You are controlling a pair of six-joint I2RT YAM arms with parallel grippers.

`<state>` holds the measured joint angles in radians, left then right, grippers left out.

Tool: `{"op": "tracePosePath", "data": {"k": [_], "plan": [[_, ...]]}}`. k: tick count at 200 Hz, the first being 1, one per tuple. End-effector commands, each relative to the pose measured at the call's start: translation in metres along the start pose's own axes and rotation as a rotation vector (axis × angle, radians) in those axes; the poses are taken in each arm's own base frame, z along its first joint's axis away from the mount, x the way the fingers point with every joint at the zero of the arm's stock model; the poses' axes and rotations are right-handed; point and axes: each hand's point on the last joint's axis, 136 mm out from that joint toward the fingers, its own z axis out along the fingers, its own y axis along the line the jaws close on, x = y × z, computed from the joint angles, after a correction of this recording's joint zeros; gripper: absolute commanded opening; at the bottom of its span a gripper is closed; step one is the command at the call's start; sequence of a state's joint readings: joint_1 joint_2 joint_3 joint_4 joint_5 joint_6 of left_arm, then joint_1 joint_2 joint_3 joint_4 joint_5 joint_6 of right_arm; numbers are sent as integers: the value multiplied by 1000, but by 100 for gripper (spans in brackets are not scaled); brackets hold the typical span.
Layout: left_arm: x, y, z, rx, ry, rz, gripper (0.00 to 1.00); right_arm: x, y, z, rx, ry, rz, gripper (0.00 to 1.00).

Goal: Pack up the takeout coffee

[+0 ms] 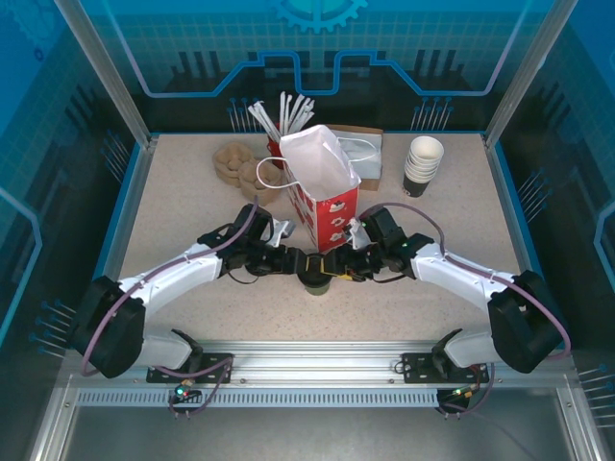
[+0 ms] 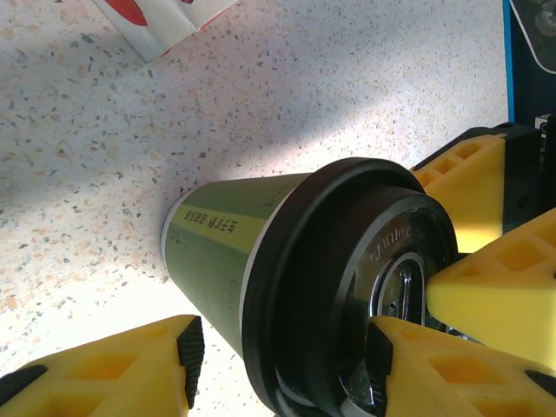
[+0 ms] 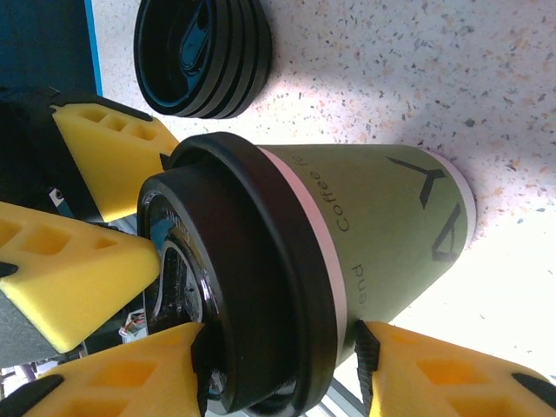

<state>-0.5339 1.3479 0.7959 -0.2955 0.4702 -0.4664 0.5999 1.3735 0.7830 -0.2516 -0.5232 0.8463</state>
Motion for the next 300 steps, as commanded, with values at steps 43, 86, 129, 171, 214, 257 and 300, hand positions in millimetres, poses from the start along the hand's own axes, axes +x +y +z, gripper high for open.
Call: {"op": "tracePosePath", "data": {"k": [43,86,129,171,214,257,300], "plan": [[5,0,-11,-37,11,-12,54,6,-14,17,68,17,46,46],[3,-2,-15,-37,2,-16,54,2,-12,21,59,9,47,44],[0,-1,-20,-50,-12,-25,54,-4,-7,25,45,1,46,43],[-1,5,-27,-71,-26,-47,55,-7,-3,30,39,0,42,43],[0,10,-32,-92,-37,-58,57,-9,2,31,42,-2,30,45],[-4,13,-38,-104,-60,-68,59,-11,4,25,65,-8,14,50],[-13,10,-48,-119,-89,-58,60,-7,2,17,99,-10,0,54]]}}
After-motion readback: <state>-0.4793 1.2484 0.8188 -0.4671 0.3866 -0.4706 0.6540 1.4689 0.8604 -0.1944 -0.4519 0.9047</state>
